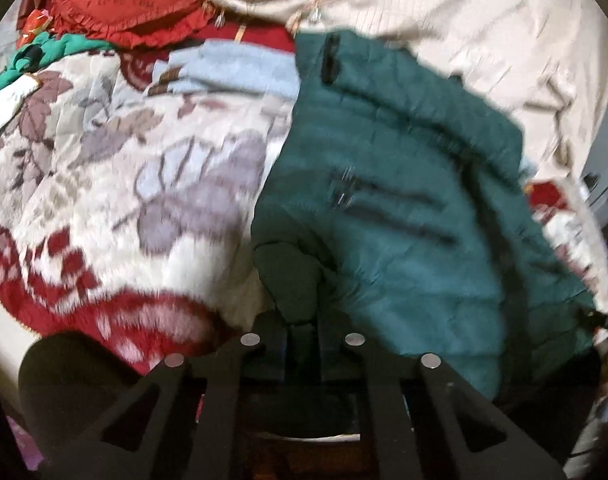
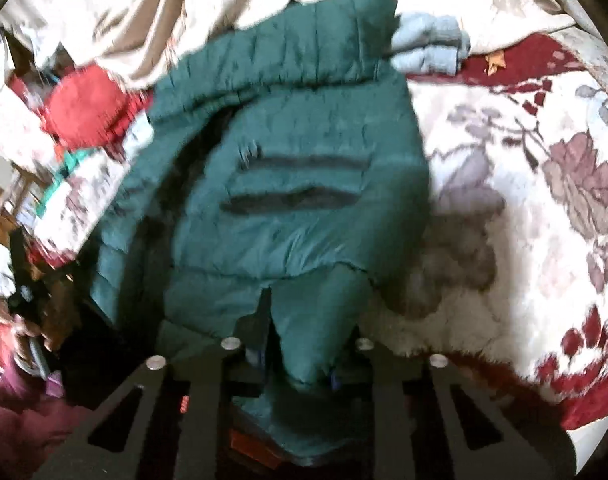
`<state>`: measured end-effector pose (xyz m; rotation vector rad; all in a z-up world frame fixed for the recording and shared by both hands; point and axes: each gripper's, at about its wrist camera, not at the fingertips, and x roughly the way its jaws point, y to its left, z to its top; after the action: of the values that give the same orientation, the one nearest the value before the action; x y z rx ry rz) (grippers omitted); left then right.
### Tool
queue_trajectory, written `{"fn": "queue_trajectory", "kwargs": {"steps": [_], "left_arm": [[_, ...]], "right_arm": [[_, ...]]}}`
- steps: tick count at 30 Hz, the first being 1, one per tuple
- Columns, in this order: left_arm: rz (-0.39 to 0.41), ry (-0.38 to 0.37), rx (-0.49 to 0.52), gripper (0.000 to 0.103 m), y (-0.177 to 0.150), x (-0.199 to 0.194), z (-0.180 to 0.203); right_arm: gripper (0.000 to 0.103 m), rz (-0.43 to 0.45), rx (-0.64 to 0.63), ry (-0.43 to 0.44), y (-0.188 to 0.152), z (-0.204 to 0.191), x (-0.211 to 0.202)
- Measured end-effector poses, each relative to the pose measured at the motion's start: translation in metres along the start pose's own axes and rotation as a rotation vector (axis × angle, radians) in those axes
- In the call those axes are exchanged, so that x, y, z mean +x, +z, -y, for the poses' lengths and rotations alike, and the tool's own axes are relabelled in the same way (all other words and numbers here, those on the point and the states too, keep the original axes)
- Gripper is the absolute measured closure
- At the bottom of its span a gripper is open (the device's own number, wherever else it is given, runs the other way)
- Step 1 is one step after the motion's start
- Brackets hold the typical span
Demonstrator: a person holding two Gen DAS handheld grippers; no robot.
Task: Fold large clothes
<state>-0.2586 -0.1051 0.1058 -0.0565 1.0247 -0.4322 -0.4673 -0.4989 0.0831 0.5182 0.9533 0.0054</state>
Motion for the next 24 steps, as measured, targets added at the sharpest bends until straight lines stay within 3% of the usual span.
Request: {"fn": "queue_trajectory", "kwargs": {"steps": [4, 10, 17, 24], "left_arm": [[0.105, -0.048, -0.011, 0.103, 0.030, -0.031, 0.006], [0.194, -0.066, -0.028, 0.103, 0.081, -0.041, 0.017], [0.261, -0.017, -0.034, 0.103, 0.149, -0.017, 0.033], [0.255, 0.060, -0.052, 0.103, 0.218, 0.035, 0.046]], "right_arm": [[0.083, 0.097, -0.004, 0.052, 0.021, -0.007, -0.024], [0.083, 0.239, 0.010, 0.089, 0.066, -0.006, -0.042], [0.083, 0.341, 0.044, 0.068, 0.135, 0.003, -0.033], [0.083, 0.357, 0.084, -0.020, 0.216, 0.017, -0.001]]}}
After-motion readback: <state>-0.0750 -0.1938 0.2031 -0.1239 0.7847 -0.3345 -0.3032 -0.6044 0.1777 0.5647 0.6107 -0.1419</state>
